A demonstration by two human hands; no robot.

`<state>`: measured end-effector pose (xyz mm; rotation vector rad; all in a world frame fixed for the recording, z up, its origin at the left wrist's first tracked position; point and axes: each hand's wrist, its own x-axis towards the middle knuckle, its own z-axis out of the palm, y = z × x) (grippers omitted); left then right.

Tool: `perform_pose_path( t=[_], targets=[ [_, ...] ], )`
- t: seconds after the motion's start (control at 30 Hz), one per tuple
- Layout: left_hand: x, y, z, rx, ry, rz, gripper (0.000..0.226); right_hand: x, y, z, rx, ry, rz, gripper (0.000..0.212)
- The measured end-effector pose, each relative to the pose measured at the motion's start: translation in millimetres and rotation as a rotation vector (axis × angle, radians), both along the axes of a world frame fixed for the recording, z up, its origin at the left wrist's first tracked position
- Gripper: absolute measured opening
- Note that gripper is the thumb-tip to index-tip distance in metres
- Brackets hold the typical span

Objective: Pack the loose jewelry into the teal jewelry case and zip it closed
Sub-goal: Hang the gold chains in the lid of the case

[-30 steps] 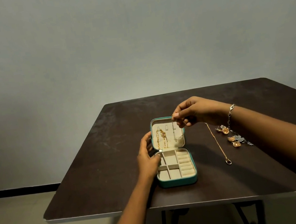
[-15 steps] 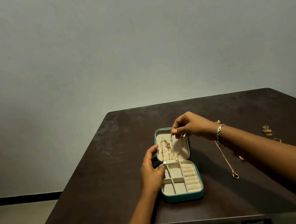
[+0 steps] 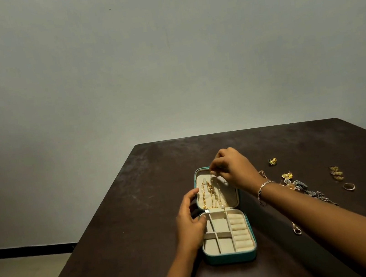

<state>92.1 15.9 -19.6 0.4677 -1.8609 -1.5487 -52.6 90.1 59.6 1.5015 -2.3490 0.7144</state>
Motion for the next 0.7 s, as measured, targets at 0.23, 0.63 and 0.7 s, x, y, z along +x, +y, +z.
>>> perform_pose_path(
  t=[0.23, 0.63, 0.7],
  targets=[
    [1, 1, 1, 0.022, -0.005, -0.003, 0.056, -5, -2, -11, 0.001, 0.195, -0.027, 0.017],
    [2, 1, 2, 0.049, -0.027, -0.007, 0.053, -4, -2, -14, 0.046, 0.326, 0.052, 0.040],
    [3, 1, 2, 0.050, -0.020, -0.006, 0.053, -5, -4, -16, 0.020, 0.284, 0.047, 0.039]
  ],
)
